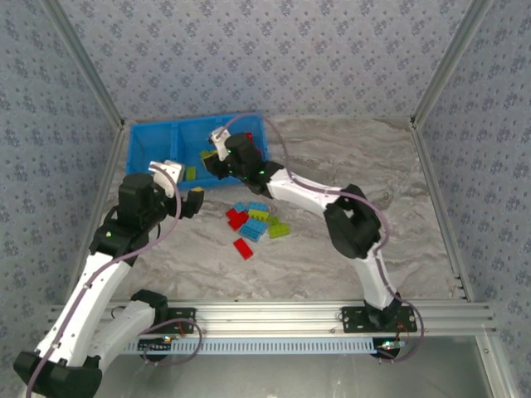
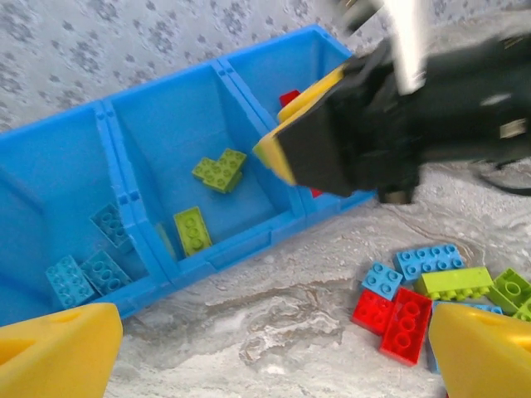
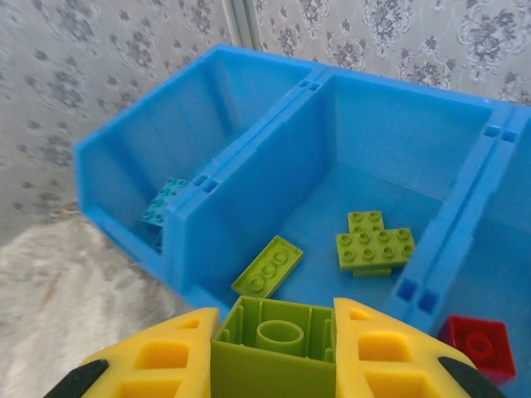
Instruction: Sort the legos into containers by color
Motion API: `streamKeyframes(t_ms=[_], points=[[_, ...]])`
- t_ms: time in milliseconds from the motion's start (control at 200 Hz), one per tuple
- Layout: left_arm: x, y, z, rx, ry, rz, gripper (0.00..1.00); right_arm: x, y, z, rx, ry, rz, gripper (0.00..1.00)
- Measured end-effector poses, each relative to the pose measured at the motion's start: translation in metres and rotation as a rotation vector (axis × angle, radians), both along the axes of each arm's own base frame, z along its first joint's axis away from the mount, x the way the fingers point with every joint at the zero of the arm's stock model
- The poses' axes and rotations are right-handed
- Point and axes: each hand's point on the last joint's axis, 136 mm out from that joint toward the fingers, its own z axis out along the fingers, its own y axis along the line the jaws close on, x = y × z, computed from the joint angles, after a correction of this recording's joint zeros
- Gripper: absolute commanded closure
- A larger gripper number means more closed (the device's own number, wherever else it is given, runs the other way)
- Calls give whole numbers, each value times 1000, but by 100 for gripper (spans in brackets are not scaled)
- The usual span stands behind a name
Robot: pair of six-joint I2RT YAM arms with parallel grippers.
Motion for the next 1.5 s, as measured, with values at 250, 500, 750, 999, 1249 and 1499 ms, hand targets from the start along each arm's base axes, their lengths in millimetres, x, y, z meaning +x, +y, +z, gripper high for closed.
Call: streamKeyframes(t_ms=[250,500,750,999,1249,1499], points=[[-1,9,7,-9,-33,33,5,38,29,-48,-180,14,14,49],[4,7,-2,-1,-1,31,5,38,22,-39,-251,52,-1,47],[6,7,-6,4,12,31,5,-2,-25,-42,-387,124,1,45],[12,5,-19,7,61,34,1,-94,-137,25,-348,39,-37,37],[18,-33,-64,-214,397,45,10,-177,-231,62,-137,-5,-102,19],[-62,-120,-157,-228,785,42,13,-224,-276,46,9,83,-154,0]])
